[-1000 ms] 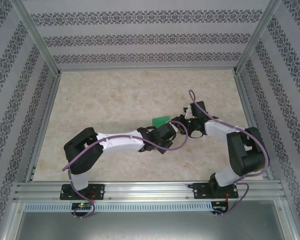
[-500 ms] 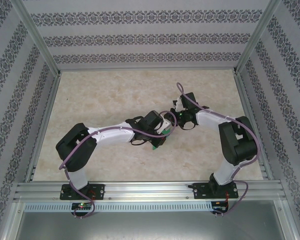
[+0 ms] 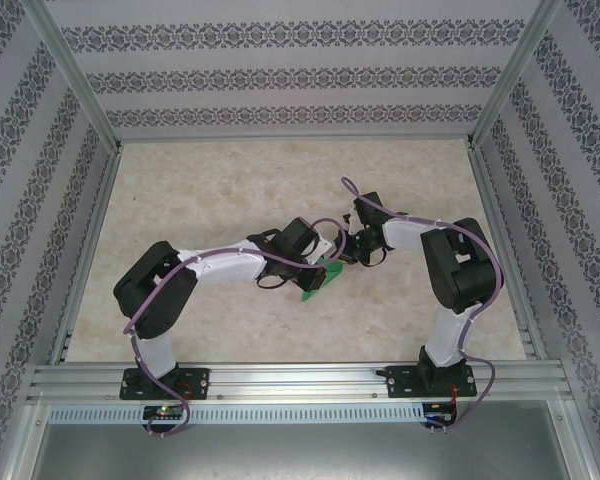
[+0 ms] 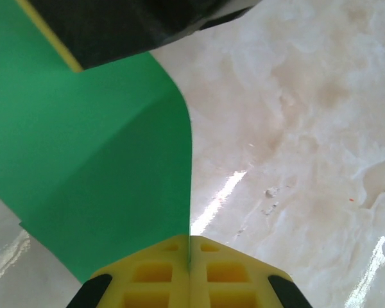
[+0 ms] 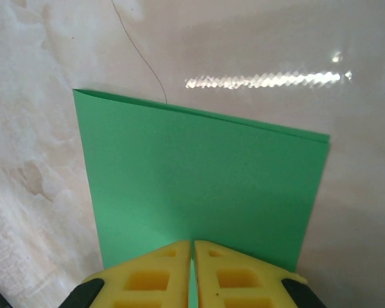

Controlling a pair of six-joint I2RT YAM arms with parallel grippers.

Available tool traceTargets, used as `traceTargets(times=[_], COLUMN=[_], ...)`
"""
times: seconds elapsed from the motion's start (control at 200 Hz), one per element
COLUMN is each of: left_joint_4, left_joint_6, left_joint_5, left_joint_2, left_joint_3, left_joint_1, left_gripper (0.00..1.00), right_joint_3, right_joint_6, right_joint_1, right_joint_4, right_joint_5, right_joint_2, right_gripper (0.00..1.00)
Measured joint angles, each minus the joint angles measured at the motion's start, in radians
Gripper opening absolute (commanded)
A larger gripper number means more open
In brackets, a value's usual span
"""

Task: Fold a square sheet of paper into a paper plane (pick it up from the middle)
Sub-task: Third fold the triangle at the center of the table.

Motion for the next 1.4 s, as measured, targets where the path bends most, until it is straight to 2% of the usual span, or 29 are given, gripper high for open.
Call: traceTargets(times=[0.35,1.399], left_joint_4=[-0.005,-0.012], left_joint_6=[-0.007,-0.053], left_joint_5=[0.022,0.053], left_joint_2=[0.060,0.097], left_joint_3=[0.017,0.042], left_joint_1=[0.068,0.071], left_gripper=[0.08,0.13], right_joint_3=[0.005,0.011], right_joint_6=[-0.019,-0.019], right_joint_1=[0.001,0.007], right_joint_4=[-0.009,-0.008], right_joint_5=[0.004,0.005], right_joint_2=[0.000,0.003], right_gripper=[0.14,0.17])
